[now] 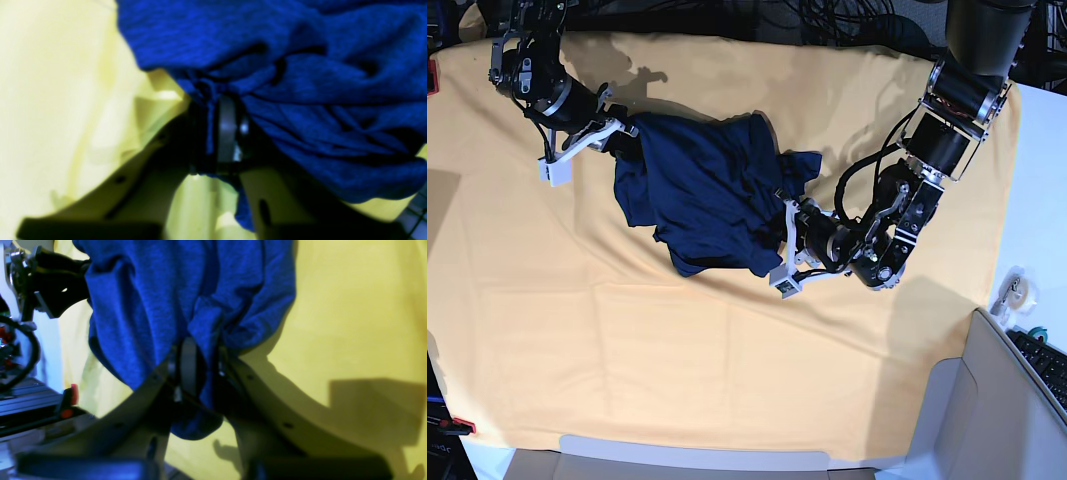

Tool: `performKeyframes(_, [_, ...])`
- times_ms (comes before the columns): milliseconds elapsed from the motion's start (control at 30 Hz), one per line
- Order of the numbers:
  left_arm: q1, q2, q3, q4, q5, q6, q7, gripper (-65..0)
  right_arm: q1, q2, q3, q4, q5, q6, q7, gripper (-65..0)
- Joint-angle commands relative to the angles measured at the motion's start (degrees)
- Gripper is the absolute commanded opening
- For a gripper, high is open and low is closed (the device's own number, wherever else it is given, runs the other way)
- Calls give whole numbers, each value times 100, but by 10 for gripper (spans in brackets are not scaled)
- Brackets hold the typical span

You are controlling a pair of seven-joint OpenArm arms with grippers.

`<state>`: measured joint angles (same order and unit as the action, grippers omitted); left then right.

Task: Fold the T-shirt properly
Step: 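Grasp the shirt's sides with both grippers and tug them outward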

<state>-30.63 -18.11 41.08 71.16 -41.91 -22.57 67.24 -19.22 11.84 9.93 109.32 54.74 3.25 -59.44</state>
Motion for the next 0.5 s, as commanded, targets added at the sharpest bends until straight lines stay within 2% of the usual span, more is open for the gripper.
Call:
performKeyframes(0, [-132, -101, -68, 186, 187, 46, 120, -497, 54, 52, 22, 97, 7, 58, 67, -533])
performKeyframes(100, [-9, -207, -244, 669, 178, 55, 225, -400, 63, 52, 22, 123, -28, 58, 67, -433])
performKeyframes(167, [219, -277, -754, 1091, 178, 55, 260, -386, 107, 52, 22, 185, -37, 58, 67, -393])
performKeyframes(367, [676, -286, -2381, 2243, 169, 37, 770, -397, 309, 271, 391, 185, -45, 58, 67, -388])
performKeyframes(467, [1081, -286, -2846, 2841, 143, 19, 893, -414, 467, 307, 611, 185, -45, 58, 76, -388])
